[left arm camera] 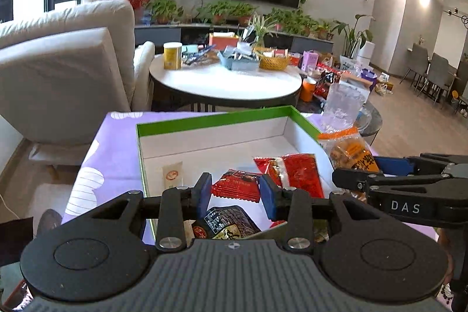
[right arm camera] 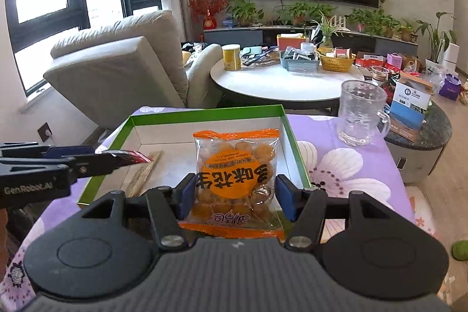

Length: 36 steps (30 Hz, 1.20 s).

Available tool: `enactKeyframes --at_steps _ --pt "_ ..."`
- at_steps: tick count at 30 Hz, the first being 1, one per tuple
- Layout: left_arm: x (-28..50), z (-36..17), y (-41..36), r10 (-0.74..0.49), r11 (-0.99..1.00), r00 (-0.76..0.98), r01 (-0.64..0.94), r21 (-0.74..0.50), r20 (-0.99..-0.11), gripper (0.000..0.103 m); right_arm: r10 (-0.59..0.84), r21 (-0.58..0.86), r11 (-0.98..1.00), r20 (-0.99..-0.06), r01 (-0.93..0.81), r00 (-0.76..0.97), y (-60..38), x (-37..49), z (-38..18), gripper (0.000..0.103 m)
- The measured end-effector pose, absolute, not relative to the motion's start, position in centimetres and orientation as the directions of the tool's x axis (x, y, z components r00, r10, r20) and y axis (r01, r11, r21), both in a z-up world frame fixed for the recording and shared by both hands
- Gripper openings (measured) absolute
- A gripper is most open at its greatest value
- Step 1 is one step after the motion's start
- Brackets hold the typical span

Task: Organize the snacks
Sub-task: 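Carry the orange bag and red pack over the green box and release both, then grasp the pink snack bag with the right tool while the left tool grasps a dark pack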

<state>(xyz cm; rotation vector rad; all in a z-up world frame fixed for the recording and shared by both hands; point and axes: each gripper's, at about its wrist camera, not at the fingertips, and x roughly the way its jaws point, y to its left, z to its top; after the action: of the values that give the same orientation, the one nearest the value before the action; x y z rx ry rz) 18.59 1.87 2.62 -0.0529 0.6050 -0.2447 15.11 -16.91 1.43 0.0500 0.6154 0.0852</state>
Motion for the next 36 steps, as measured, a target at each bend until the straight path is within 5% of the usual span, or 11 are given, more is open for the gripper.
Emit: enactKeyframes --at_steps 24,36 --pt "22.8 -1.8 4.3 -0.206 0.977 0.721 0.188 -0.099 -0.662 0.038 0.081 0.101 0.995 -0.682 -0.016 0.727 -16.3 24.0 -3.2 0.062" --pt "19.6 -1.0 4.2 -0.188 0.979 0.72 0.195 -0.065 -0.668 0.039 0.004 -0.028 0.999 -0.681 -0.032 0.732 -15.0 19.2 -2.9 0.063"
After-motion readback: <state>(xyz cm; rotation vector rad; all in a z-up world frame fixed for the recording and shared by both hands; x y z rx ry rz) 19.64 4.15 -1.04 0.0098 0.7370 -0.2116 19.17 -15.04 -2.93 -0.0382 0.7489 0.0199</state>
